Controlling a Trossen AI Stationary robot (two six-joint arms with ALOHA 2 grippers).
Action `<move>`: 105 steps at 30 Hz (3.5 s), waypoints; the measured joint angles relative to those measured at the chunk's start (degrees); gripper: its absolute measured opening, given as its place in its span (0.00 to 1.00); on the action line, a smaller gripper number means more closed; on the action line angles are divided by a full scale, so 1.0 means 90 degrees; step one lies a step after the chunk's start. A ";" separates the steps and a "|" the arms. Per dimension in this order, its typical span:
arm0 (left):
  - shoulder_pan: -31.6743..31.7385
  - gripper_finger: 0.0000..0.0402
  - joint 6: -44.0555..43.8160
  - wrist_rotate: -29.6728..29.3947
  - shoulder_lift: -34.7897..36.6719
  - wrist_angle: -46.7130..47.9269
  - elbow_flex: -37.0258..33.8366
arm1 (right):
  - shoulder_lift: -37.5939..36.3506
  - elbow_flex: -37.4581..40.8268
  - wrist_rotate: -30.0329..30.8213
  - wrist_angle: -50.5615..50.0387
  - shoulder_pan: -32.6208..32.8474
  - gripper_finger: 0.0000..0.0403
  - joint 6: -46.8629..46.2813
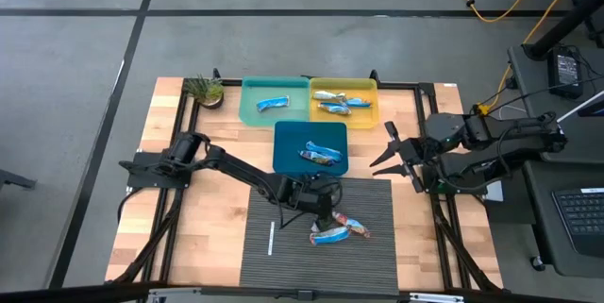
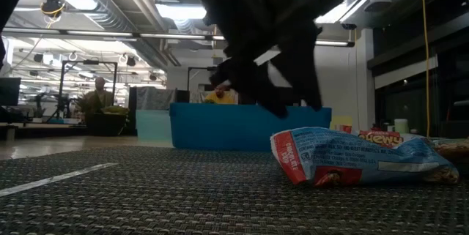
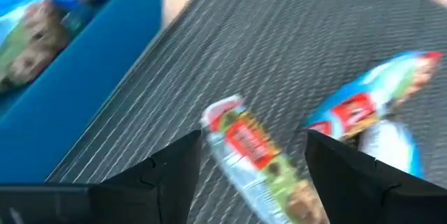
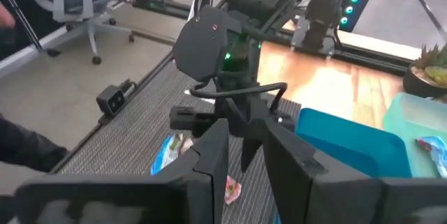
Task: Pick and place Granola Bars by type
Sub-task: Put the red granola bar into the green bin
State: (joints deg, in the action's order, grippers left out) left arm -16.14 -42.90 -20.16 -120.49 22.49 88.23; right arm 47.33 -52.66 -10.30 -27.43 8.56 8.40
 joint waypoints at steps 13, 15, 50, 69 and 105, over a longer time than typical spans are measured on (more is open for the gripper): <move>0.0134 0.60 -0.0216 0.0705 -0.0044 0.0294 -0.0010 | 0.0000 -0.0001 0.0009 -0.0207 -0.0002 0.23 0.0189; 0.0153 0.60 -0.0253 0.0745 -0.0133 0.0258 -0.0011 | 0.0000 -0.0002 0.0009 -0.0209 -0.0002 0.23 0.0280; 0.0278 0.50 -0.1171 0.0994 -0.0614 -0.0231 0.0007 | 0.0002 -0.0005 0.0017 -0.0548 -0.0001 0.23 0.0435; 0.0138 0.09 -0.0974 0.0463 0.0518 -0.0167 -0.0024 | 0.0002 -0.0005 0.0021 -0.0567 -0.0001 0.23 0.0465; 0.1473 0.09 0.0658 -0.1184 0.3805 0.3351 -0.0010 | 0.0007 -0.0005 0.1300 -0.0574 -0.0007 0.23 -0.0045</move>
State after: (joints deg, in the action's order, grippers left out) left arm -2.88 -36.98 -30.81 -86.24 52.65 88.14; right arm 47.40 -52.71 1.40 -32.60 8.49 7.99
